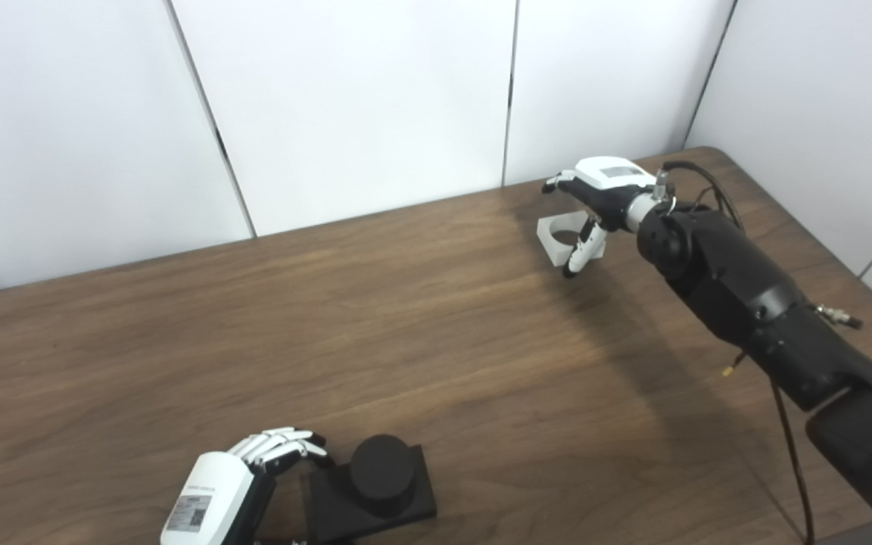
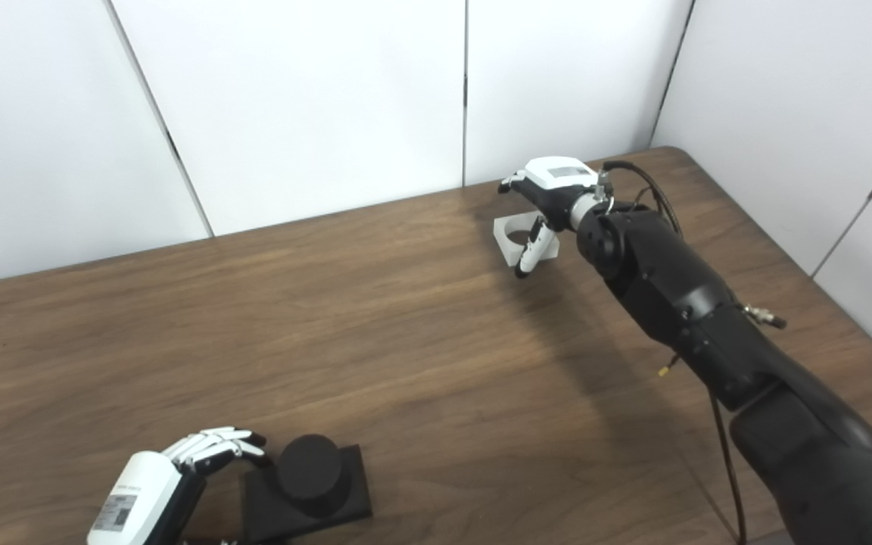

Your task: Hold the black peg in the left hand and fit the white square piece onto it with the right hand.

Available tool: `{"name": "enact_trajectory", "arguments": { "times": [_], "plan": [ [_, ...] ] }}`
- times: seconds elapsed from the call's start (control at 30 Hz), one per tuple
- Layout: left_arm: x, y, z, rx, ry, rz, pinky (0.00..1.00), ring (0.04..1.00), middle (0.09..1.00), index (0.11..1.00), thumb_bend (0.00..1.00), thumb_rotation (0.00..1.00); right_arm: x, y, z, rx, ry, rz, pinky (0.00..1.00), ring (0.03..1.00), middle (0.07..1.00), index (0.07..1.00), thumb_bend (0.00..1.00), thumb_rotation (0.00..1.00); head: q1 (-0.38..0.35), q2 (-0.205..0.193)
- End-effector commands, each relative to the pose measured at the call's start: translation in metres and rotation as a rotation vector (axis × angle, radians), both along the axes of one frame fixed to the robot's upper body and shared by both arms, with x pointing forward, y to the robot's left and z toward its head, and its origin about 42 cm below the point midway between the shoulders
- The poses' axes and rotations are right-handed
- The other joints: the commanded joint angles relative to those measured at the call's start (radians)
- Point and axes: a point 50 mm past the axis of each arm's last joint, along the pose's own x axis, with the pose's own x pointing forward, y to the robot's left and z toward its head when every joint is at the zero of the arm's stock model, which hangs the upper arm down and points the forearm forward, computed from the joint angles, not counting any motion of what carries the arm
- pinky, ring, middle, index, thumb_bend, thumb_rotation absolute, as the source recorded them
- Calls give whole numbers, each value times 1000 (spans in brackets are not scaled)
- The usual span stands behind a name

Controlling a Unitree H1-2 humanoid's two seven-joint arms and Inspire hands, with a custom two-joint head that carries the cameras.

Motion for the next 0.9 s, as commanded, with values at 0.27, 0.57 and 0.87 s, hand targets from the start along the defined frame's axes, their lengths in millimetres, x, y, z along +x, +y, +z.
{"name": "enact_trajectory", "arguments": {
  "times": [0.27, 0.57, 0.87],
  "plan": [
    [-23, 0, -21, 61, 131, -52, 699, 765, 731, 487, 510, 45, 14, -14, 46, -86, -58, -42, 951, 985, 950, 824, 890, 219, 2, 8],
    [-23, -3, -16, 50, 134, -48, 689, 765, 729, 486, 511, 43, 15, -11, 46, -122, -46, -21, 936, 978, 946, 826, 877, 242, 6, 14],
    [-23, -6, -12, 43, 129, -47, 681, 759, 723, 486, 512, 41, 14, -16, 39, -114, -56, -19, 876, 937, 917, 789, 879, 211, 7, 18]
  ]
}}
